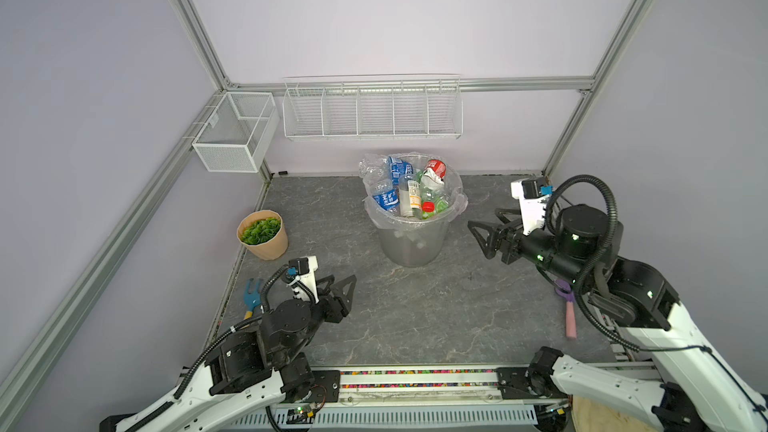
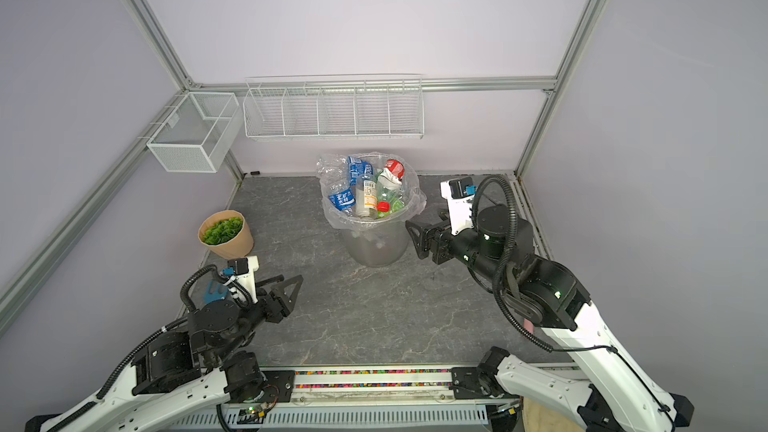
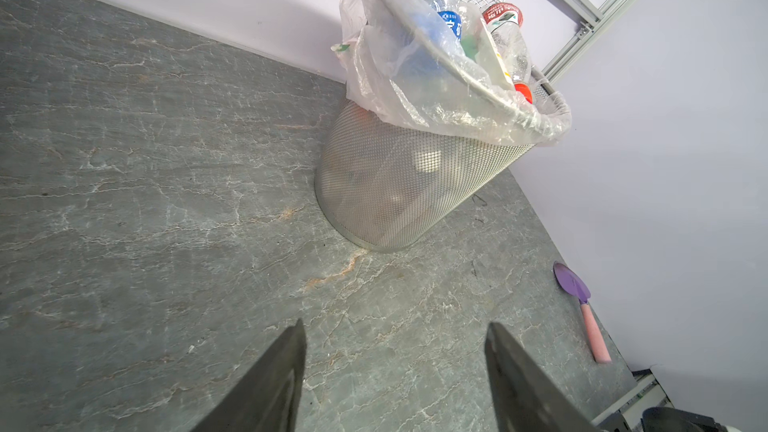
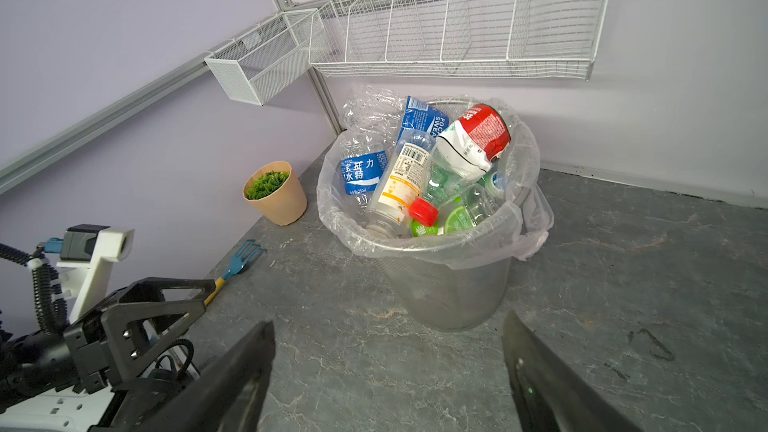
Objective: Throw the plastic bottles in the bin
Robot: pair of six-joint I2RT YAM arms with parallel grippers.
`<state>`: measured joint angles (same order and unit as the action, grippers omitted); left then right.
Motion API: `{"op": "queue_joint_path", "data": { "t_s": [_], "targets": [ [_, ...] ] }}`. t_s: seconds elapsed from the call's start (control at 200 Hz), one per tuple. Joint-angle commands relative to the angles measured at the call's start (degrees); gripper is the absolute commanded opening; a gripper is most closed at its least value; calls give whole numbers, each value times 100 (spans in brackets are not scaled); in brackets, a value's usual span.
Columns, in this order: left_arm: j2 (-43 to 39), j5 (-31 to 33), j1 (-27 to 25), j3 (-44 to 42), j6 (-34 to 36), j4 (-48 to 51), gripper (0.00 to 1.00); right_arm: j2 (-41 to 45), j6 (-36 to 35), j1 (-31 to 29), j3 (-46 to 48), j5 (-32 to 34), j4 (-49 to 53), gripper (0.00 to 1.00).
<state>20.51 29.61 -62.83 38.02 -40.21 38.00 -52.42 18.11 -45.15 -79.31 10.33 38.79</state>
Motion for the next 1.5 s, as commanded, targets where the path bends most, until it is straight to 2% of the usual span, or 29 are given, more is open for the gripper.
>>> {"op": "queue_joint_path", "data": {
  "t_s": [0.0,0.205,0.395,0.515,0.855,1.0,1.115,1.29,1.494],
  "targets": [
    [73,142,7,65,84,6,67,326,106,5,135,162,18,88],
    [268,373,8,176,261,12,68,572,79,14,387,476,313,88],
    [426,924,7,311,314,248,71,923,145,21,868,1366,409,88],
    [410,1481,13,305,363,297,73,1141,136,35,1128,1827,428,88],
    [501,2701,18,259,1012,125,81,1545,-165,82,1756,2683,356,88],
    [726,3016,100,285,1426,-57,84,1736,-328,80,2110,3025,143,88],
    [948,2884,385,268,1745,-287,86,1823,-478,85,2341,3241,13,89],
    [1266,2151,1091,226,1949,-636,87,1823,-615,87,2533,3403,-6,89],
    [1624,1956,1354,171,2205,-1004,89,1889,-725,101,2783,3471,-158,89]
  ]
}}
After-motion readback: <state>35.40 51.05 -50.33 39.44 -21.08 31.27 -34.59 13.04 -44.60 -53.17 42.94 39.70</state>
